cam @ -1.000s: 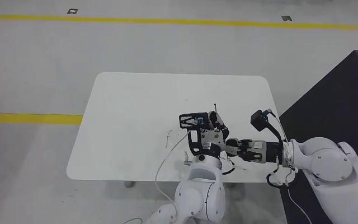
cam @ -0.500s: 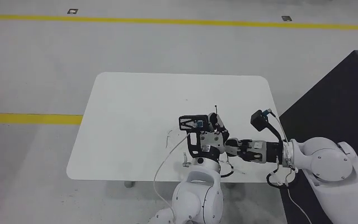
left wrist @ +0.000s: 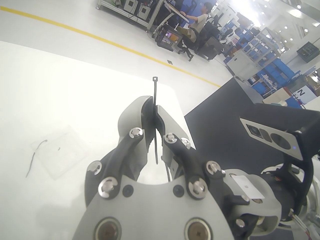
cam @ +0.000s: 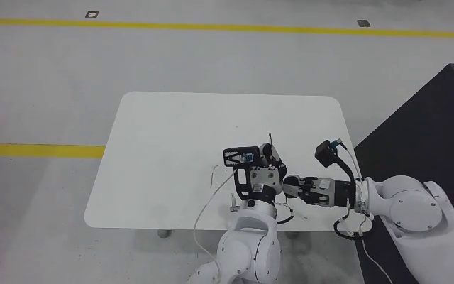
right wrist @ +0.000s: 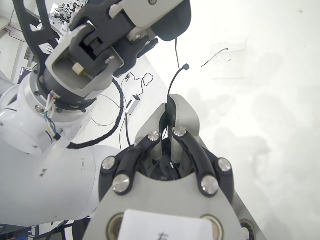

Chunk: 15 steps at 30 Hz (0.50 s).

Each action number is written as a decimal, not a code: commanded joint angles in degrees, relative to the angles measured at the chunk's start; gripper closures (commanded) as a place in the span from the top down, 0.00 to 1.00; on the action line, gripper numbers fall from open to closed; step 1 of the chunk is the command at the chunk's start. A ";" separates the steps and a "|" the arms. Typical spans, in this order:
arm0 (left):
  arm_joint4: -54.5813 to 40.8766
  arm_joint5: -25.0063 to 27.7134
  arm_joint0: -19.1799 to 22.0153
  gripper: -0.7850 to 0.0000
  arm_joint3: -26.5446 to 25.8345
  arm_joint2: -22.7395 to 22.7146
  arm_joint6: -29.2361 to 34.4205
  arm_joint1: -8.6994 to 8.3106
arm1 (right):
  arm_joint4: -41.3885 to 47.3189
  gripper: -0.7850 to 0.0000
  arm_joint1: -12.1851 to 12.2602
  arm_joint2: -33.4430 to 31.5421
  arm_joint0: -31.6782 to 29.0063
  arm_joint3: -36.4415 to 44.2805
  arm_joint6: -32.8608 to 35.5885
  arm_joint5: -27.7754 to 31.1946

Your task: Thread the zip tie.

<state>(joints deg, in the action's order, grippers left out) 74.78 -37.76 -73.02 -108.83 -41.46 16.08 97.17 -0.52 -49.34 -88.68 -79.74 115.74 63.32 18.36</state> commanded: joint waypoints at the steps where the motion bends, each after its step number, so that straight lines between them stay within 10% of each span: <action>1: -1.08 -0.93 0.10 0.00 0.03 0.09 -0.25 0.02 | -0.18 0.00 0.05 0.16 -0.04 0.05 0.03 -0.15; 15: -3.10 -2.25 -0.16 0.00 -0.59 0.40 -2.19 -0.35 | -0.11 0.00 0.54 -0.09 -0.47 1.09 1.58 -0.26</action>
<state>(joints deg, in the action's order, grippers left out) 71.98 -39.88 -73.12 -109.20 -40.87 14.17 96.82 -0.59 -48.84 -88.84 -80.05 116.88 64.66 18.06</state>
